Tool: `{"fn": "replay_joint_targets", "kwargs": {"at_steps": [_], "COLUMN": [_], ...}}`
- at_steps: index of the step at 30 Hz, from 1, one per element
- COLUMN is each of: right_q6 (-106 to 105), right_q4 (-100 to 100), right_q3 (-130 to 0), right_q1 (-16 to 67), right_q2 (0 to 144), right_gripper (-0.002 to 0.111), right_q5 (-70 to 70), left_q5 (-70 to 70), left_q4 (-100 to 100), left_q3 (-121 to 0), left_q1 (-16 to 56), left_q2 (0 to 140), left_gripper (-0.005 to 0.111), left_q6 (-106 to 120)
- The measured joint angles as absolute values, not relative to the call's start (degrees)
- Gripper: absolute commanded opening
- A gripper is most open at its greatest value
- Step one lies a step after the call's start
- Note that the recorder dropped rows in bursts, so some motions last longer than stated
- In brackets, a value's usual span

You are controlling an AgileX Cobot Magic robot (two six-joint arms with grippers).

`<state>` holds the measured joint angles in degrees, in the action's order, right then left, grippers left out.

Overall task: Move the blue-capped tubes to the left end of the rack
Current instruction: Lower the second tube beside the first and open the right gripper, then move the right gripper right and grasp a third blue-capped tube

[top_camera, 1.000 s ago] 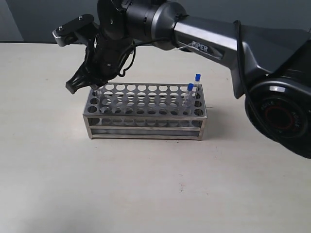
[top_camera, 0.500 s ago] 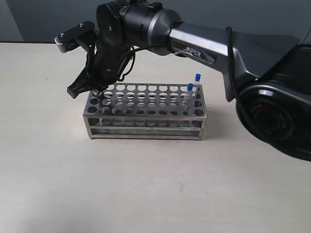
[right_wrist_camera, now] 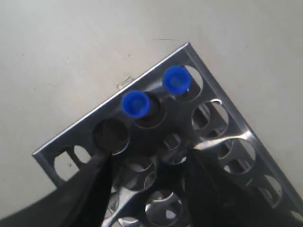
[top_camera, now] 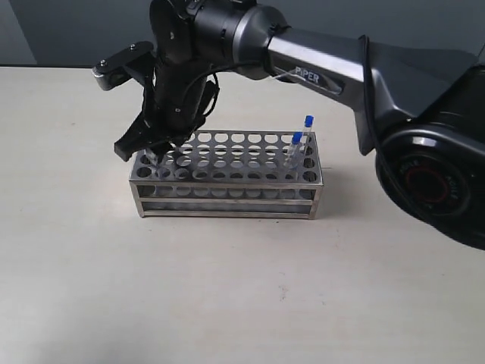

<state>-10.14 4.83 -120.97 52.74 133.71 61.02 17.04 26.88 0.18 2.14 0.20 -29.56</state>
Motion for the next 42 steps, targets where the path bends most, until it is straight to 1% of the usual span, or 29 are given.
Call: {"fn": "replay_joint_targets", "kwargs": {"at_steps": [9, 14, 16, 20, 22, 24, 28, 32, 33, 34, 37, 38, 39, 40, 42], "right_q6": [-9.6, -6.5, -5.1, -3.9, -3.1, -2.8, -2.6, -2.5, -2.5, -2.5, -2.5, -2.5, -2.5, -2.5, -2.5], "right_q4": [2.8, -5.3, -7.7, -8.5, -8.6, -8.6, -8.4, -7.3, -6.7, -6.4, -5.7, -5.6, -5.5, -5.5, -5.5], "right_q3": [-121.0, -121.0, -119.8, -112.2, -104.9, -100.9, -96.4, -94.6, -94.4, -94.3, -94.2, -94.2, -94.2, -94.2, -94.2], "right_q1": [52.7, 52.6, 51.3, 47.2, 44.6, 43.1, 41.3, 40.8, 40.8, 40.8, 40.8, 40.8, 40.8, 40.8, 40.8], "right_q2": [125.9, 123.3, 122.5, 120.6, 118.5, 116.6, 114.9, 114.9, 114.9, 114.9, 114.9, 114.9, 114.9, 114.9, 114.9], "right_gripper": [0.047, 0.047, 0.047, 0.047, 0.047, 0.047, 0.047, 0.047, 0.045, 0.040, 0.019, 0.010, 0.005, 0.001, -0.001], "right_q5": [65.3, 69.3, 69.5, 69.5, 69.7, 69.0, 66.3, 64.6, 63.9, 63.6, 63.0, 62.8, 62.7, 62.7, 62.5], "left_q5": [17.0, 17.0, 17.0, 17.0, 17.0, 17.0, 17.0, 17.0, 17.0, 17.0, 17.0, 17.0, 17.0, 17.0, 17.0], "left_q4": [26.9, 26.9, 26.9, 26.9, 26.9, 26.9, 26.9, 26.9, 26.9, 26.9, 26.9, 26.9, 26.9, 26.9, 26.9], "left_q3": [0.2, 0.2, 0.2, 0.2, 0.2, 0.2, 0.2, 0.2, 0.2, 0.2, 0.2, 0.2, 0.2, 0.2, 0.2], "left_q1": [2.1, 2.1, 2.1, 2.1, 2.1, 2.1, 2.1, 2.1, 2.1, 2.1, 2.1, 2.1, 2.1, 2.1, 2.1], "left_q2": [0.2, 0.2, 0.2, 0.2, 0.2, 0.2, 0.2, 0.2, 0.2, 0.2, 0.2, 0.2, 0.2, 0.2, 0.2], "left_gripper": [0.001, 0.001, 0.001, 0.001, 0.001, 0.001, 0.001, 0.001, 0.001, 0.001, 0.001, 0.001, 0.001, 0.001, 0.001], "left_q6": [-29.6, -29.6, -29.6, -29.6, -29.6, -29.6, -29.6, -29.6, -29.6, -29.6, -29.6, -29.6, -29.6, -29.6, -29.6]}}
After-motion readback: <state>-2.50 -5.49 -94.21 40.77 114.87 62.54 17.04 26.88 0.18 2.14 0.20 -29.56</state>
